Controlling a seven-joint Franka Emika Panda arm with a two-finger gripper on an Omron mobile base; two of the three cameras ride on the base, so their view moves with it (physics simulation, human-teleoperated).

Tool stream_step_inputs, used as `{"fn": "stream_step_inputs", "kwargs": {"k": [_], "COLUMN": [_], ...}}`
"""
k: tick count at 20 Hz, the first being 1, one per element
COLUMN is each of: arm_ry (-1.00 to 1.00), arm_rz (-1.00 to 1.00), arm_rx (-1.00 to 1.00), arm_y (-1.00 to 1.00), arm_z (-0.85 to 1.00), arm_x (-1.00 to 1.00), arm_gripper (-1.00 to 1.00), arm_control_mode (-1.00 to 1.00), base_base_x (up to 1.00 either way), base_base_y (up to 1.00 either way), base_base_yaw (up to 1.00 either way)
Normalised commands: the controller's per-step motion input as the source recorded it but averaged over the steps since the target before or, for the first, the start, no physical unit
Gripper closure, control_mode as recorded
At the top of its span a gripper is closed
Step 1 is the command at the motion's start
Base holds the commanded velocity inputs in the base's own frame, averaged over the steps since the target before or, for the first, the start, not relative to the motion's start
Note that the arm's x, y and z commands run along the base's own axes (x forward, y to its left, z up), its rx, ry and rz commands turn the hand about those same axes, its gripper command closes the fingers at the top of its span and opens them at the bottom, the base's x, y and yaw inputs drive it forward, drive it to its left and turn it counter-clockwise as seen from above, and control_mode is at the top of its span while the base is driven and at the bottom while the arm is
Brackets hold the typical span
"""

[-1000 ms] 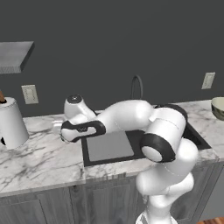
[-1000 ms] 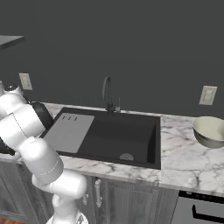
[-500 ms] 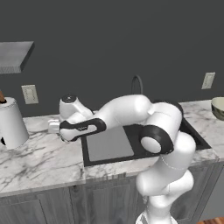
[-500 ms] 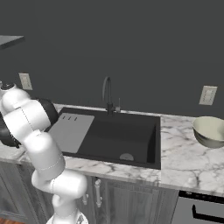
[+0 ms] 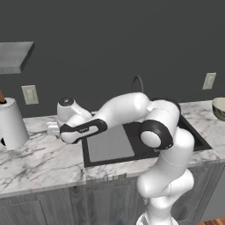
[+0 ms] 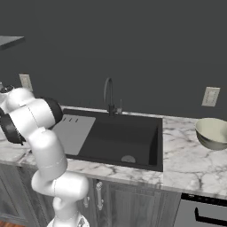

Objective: Pick the mug and place it in the sink. Pick the bowl and place it in the open cabinet and then close the cabinet.

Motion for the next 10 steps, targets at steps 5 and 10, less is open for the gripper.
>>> {"fn": "stream_step_inputs", "kwargs": {"k": [5,10], "arm_ry": [0.00,0.00], "arm_rz": [0.00,0.00], "arm_rx": [0.00,0.00], "arm_y": [0.00,0.00], "arm_z": [-0.11,-0.02], "arm_x": [0.12,0.13], "arm_gripper": [-1.00,-1.00], "arm_control_mode": [-1.00,-1.00], "base_base_x": [0.00,0.00], "base_base_y": [0.00,0.00], "base_base_yaw": [0.00,0.00]}}
